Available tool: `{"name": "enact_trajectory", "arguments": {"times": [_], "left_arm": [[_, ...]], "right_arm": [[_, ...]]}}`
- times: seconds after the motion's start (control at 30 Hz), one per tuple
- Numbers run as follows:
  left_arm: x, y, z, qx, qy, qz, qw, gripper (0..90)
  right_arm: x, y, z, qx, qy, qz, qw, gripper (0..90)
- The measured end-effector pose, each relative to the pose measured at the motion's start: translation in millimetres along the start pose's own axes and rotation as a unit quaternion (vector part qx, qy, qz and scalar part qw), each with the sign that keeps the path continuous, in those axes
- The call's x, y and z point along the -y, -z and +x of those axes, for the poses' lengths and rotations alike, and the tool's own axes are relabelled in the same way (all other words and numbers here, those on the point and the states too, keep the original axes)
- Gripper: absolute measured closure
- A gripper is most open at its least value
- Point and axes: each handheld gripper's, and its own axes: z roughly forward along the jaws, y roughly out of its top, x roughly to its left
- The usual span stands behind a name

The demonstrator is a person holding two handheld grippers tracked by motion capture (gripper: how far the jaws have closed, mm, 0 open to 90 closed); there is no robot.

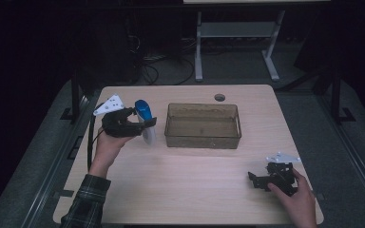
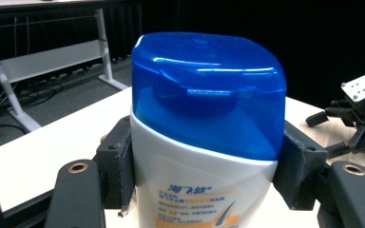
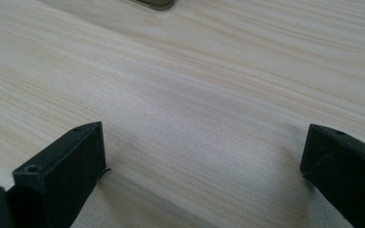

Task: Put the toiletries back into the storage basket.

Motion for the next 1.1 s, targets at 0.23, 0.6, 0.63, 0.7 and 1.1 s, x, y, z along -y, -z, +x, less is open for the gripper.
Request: {"name": "enact_trajectory", "arguments": {"times": [0.23, 0.6, 0.63, 0.7, 1.1], "left_arm": [[-8.2, -9.2, -0.2, 0.005, -0.002, -0.003, 1.0, 33.8], [-21.9, -24.3, -2.0, 0.009, -0.01, -0.01, 0.9999, 33.8], [-22.6, -25.9, -2.3, 0.009, -0.01, -0.012, 0.9998, 33.8], [-23.9, -28.9, -2.2, 0.011, -0.009, -0.014, 0.9998, 33.8], [-32.9, -50.2, -5.3, 0.021, -0.012, -0.021, 0.9995, 33.8]], "right_arm": [[0.0, 0.0, 0.2, 0.0, -0.001, -0.001, 1.0, 0.7], [0.0, 0.0, 0.0, 0.0, 0.0, 0.0, 1.0, 0.7], [0.0, 0.0, 0.0, 0.0, 0.0, 0.0, 1.0, 0.7], [0.0, 0.0, 0.0, 0.0, 0.0, 0.0, 1.0, 0.7], [0.0, -0.1, -0.1, 0.001, 0.0, 0.0, 1.0, 0.7]]}}
